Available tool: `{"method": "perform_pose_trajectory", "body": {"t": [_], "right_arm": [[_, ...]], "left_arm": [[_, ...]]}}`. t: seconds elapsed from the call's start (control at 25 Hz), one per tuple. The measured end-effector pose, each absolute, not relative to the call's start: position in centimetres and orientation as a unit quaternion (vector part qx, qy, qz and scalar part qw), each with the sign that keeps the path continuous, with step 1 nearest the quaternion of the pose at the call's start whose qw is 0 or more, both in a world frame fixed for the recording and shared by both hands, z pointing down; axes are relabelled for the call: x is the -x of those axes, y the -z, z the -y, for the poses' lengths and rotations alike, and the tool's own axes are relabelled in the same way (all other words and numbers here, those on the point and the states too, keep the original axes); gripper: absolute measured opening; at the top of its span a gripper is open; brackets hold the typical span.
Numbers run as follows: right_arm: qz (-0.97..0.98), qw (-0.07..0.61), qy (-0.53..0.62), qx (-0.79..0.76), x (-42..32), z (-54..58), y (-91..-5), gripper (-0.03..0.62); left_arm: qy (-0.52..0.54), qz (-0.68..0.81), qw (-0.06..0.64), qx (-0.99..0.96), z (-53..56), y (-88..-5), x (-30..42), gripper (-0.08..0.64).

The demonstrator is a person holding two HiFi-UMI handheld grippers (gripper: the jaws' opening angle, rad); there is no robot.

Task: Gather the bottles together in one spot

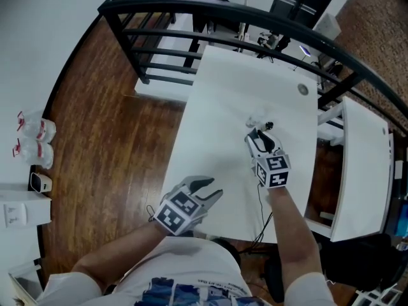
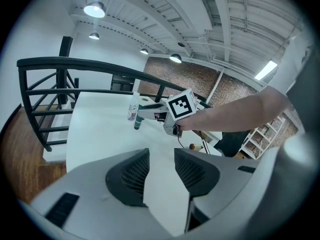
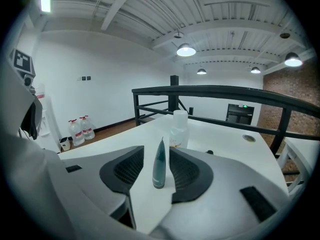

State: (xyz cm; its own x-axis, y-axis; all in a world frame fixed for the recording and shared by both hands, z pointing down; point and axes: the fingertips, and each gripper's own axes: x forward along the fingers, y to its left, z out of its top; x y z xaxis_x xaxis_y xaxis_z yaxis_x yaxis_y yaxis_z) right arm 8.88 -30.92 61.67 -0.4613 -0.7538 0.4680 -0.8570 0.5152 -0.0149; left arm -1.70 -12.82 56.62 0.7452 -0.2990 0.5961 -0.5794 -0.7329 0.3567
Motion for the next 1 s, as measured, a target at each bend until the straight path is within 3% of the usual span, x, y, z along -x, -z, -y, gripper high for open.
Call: {"method": "perform_pose_trajectory", "body": {"t": [0.04, 0.48, 0.72, 1.0], "right_arm": [[0.846, 0.206, -0.124, -0.475, -8.9, 30.8, -61.5, 0.206], [0.846, 0.159, -0.107, -0.498, -12.4, 24.6, -52.9, 0.207], [0.840, 0.091, -0.119, -0.522, -15.2, 14.3, -45.9, 0.207], [0.837, 0.118, -0.129, -0.518, -17.1, -0.3, -45.5, 0.207]], "left_arm": [[-0.260, 0.245, 0.269, -0.894, 12.7, -56.6, 1.7, 0.140], [-0.217, 0.297, 0.234, -0.900, 12.1, -53.7, 1.4, 0.141], [-0.200, 0.345, 0.215, -0.891, 8.6, -51.3, 1.6, 0.141], [-0.188, 0.375, 0.229, -0.879, -0.1, -49.2, 1.2, 0.141]]}}
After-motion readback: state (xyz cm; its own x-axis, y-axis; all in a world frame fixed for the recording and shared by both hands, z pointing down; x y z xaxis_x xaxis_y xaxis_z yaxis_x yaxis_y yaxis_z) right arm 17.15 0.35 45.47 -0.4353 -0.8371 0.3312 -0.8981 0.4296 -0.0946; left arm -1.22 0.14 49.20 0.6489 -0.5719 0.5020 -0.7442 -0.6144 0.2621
